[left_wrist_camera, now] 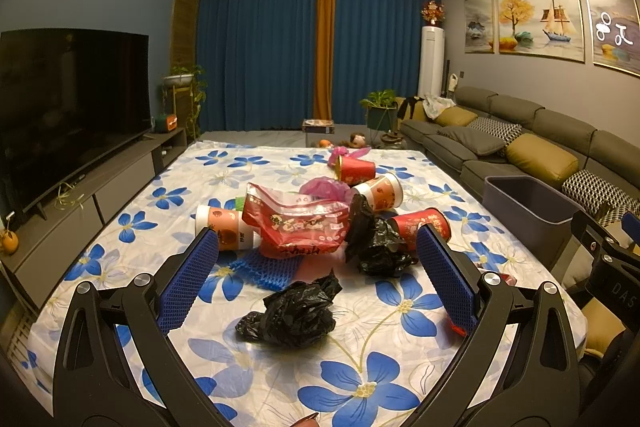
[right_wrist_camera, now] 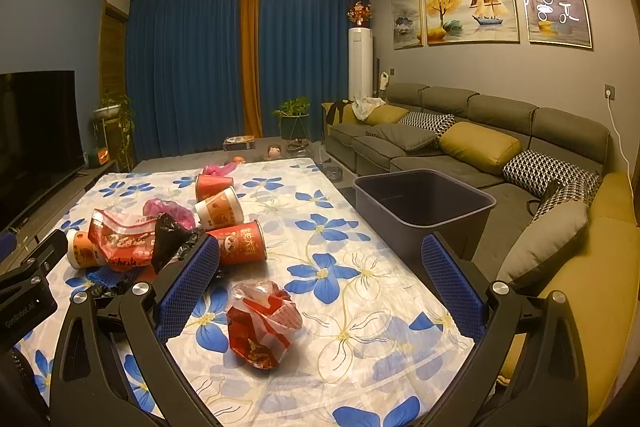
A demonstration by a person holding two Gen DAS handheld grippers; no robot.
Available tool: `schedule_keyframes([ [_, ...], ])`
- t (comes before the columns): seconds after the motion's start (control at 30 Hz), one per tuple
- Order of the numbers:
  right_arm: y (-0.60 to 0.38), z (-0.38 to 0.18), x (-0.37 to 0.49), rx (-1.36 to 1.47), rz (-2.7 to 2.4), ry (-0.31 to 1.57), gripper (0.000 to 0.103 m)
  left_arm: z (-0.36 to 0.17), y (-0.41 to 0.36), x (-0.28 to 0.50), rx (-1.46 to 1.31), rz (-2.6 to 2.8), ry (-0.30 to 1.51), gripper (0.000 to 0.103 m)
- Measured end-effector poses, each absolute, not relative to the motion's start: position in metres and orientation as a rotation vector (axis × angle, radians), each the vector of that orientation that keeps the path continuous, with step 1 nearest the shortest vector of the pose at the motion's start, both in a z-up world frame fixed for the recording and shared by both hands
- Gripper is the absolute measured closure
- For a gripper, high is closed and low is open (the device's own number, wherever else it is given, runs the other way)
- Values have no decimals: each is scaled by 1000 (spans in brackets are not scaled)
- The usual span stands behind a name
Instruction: Collect trash
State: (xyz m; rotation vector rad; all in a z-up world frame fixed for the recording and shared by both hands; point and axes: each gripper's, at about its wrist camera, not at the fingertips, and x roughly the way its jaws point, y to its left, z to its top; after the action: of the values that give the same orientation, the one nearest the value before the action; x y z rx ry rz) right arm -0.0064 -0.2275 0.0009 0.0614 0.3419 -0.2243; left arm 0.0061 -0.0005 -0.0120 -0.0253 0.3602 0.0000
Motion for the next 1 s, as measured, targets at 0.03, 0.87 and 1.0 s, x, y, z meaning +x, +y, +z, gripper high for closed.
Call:
schedule_keyframes([
  [0.03, -227, 0, -7, 62, -224, 342, 5, -12, -1, 6, -25, 0, 360, 6],
  [0.87, -226, -5, -4, 55, -218, 343, 5, -12, 0, 7, -28, 0, 361, 6],
  [1.0, -225, -8, -3, 52, -212, 343, 5, -15, 2, 10, -27, 7, 361, 6],
])
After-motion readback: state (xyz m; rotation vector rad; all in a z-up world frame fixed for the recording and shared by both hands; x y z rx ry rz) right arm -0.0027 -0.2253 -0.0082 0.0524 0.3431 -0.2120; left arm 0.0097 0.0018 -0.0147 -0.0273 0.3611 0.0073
